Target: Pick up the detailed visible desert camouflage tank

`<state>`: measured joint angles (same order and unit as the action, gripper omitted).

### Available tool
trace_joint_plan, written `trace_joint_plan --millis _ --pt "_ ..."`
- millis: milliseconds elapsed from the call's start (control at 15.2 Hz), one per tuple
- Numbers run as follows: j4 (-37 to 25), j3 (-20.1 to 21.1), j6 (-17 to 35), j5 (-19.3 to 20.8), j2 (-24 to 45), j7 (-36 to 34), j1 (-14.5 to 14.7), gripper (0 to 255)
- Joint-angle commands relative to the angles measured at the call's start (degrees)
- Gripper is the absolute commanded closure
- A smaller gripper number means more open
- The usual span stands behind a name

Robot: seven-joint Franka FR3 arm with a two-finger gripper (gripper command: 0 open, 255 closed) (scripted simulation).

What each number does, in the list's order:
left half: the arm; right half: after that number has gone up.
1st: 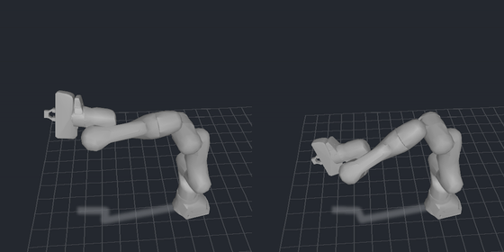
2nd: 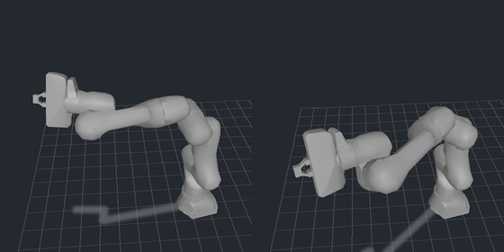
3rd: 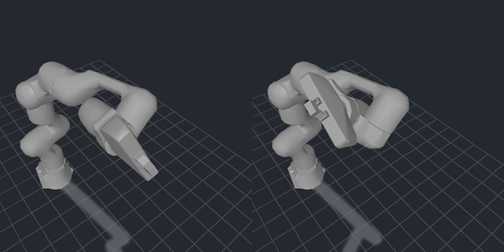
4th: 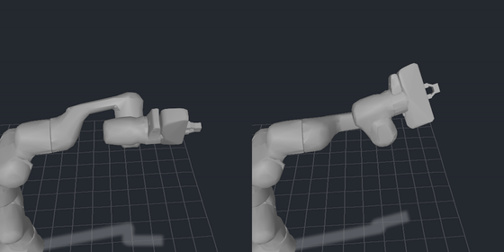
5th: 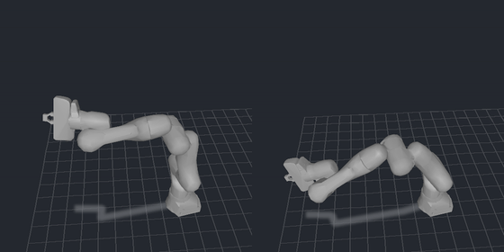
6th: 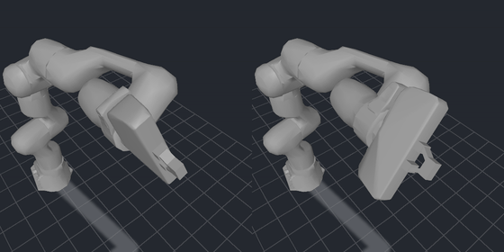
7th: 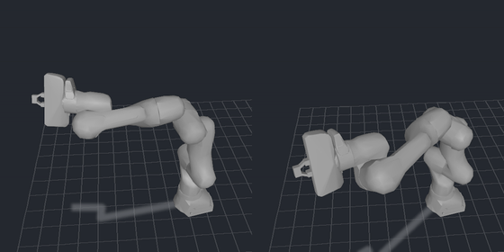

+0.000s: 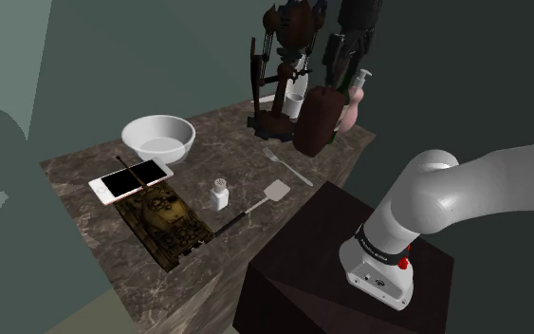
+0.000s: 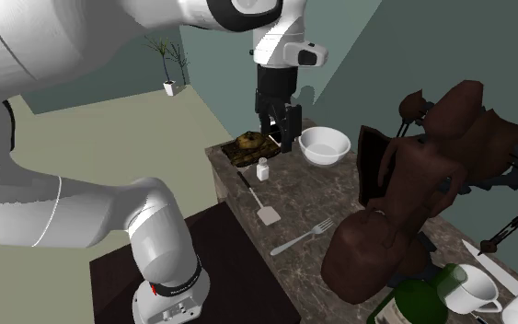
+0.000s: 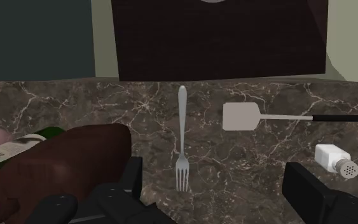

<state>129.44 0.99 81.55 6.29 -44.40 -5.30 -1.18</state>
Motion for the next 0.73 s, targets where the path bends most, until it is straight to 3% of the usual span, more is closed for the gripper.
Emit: trace_joint_plan --millis 0,660 --pt "0.0 0.0 0.0 0.0 0.0 0.0 0.0 0" --pt "3.0 7.3 13.1 -6.7 10.3 -8.9 3.1 0"
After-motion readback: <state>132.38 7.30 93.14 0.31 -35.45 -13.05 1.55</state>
